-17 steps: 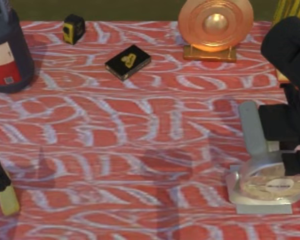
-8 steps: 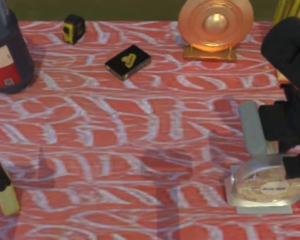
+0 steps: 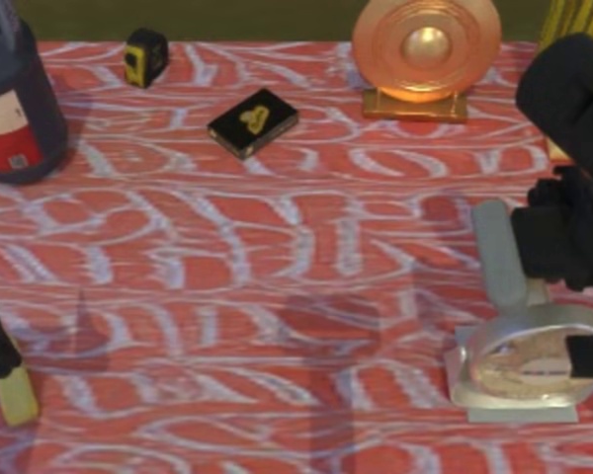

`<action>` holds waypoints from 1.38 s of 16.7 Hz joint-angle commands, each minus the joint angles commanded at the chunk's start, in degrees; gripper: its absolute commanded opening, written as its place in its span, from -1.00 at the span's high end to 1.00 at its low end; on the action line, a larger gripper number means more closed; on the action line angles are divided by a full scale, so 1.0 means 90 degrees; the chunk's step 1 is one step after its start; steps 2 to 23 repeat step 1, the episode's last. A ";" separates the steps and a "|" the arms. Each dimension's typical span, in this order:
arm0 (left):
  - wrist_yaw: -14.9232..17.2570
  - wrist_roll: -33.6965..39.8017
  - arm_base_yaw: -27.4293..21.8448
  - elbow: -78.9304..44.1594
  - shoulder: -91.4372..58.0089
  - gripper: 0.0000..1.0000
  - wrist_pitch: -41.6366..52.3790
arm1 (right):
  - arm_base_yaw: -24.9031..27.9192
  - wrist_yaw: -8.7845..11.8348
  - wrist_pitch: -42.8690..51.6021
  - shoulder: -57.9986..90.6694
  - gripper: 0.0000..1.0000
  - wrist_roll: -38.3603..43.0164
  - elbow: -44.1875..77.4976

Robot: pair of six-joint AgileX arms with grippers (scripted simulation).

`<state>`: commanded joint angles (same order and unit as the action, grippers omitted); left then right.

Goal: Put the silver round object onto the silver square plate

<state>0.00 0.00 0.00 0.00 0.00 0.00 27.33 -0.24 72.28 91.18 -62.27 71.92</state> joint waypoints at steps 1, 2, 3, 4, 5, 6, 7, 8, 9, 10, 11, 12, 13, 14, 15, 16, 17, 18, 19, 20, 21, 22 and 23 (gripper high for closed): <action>0.0000 0.0000 0.0000 0.0000 0.0000 -1.00 0.0000 | 0.0000 0.0000 0.0000 0.0000 -1.00 0.0000 0.0000; 0.0000 0.0000 0.0000 0.0000 0.0000 -1.00 0.0000 | 0.0000 0.0000 0.0000 0.0000 -1.00 0.0000 0.0000; 0.0000 0.0000 0.0000 0.0000 0.0000 -1.00 0.0000 | 0.0000 0.0000 0.0000 0.0000 -1.00 0.0000 0.0000; 0.0000 0.0000 0.0000 0.0000 0.0000 -1.00 0.0000 | 0.0000 0.0000 0.0000 0.0000 -1.00 0.0000 0.0000; 0.0000 0.0000 0.0000 0.0000 0.0000 -1.00 0.0000 | 0.0000 0.0000 0.0000 0.0000 -1.00 0.0000 0.0000; 0.0000 0.0000 0.0000 0.0000 0.0000 -1.00 0.0000 | 0.0000 0.0000 0.0000 0.0000 -1.00 0.0000 0.0000; 0.0000 0.0000 0.0000 0.0000 0.0000 -1.00 0.0000 | 0.0000 0.0000 0.0000 0.0000 -1.00 0.0000 0.0000; 0.0000 0.0000 0.0000 0.0000 0.0000 -1.00 0.0000 | 0.0000 0.0000 0.0000 0.0000 -1.00 0.0000 0.0000; 0.0000 0.0000 0.0000 0.0000 0.0000 -1.00 0.0000 | 0.0000 0.0000 0.0000 0.0000 -1.00 0.0000 0.0000; 0.0000 0.0000 0.0000 0.0000 0.0000 -1.00 0.0000 | 0.0000 0.0000 0.0000 0.0000 -1.00 0.0000 0.0000; 0.0000 0.0000 0.0000 0.0000 0.0000 -1.00 0.0000 | 0.0000 0.0000 0.0000 0.0000 -1.00 0.0000 0.0000; 0.0000 0.0000 0.0000 0.0000 0.0000 -1.00 0.0000 | 0.0000 0.0000 0.0000 0.0000 -1.00 0.0000 0.0000; 0.0000 0.0000 0.0000 0.0000 0.0000 -1.00 0.0000 | 0.0000 0.0000 0.0000 0.0000 -1.00 0.0000 0.0000; 0.0000 0.0000 0.0000 0.0000 0.0000 -1.00 0.0000 | 0.0000 0.0000 0.0000 0.0000 -1.00 0.0000 0.0000; 0.0000 0.0000 0.0000 0.0000 0.0000 -1.00 0.0000 | 0.0000 0.0000 0.0000 0.0000 -1.00 0.0000 0.0000; 0.0000 0.0000 0.0000 0.0000 0.0000 -1.00 0.0000 | 0.0000 0.0000 0.0000 0.0000 -1.00 0.0000 0.0000; 0.0000 0.0000 0.0000 0.0000 0.0000 -1.00 0.0000 | 0.0000 0.0000 0.0000 0.0000 -1.00 0.0000 0.0000; 0.0000 0.0000 0.0000 0.0000 0.0000 -1.00 0.0000 | 0.0000 0.0000 0.0000 0.0000 -1.00 0.0000 0.0000; 0.0000 0.0000 0.0000 0.0000 0.0000 -1.00 0.0000 | 0.0000 0.0000 0.0000 0.0000 -1.00 0.0000 0.0000; 0.0000 0.0000 0.0000 0.0000 0.0000 -1.00 0.0000 | 0.0000 0.0000 0.0000 0.0000 -1.00 0.0000 0.0000; 0.0000 0.0000 0.0000 0.0000 0.0000 -1.00 0.0000 | 0.0000 0.0000 0.0000 0.0000 -1.00 0.0000 0.0000; 0.0000 0.0000 0.0000 0.0000 0.0000 -1.00 0.0000 | 0.0000 0.0000 0.0000 0.0000 -1.00 0.0000 0.0000; 0.0000 0.0000 0.0000 0.0000 0.0000 -1.00 0.0000 | 0.0000 0.0000 0.0000 0.0000 -1.00 0.0000 0.0000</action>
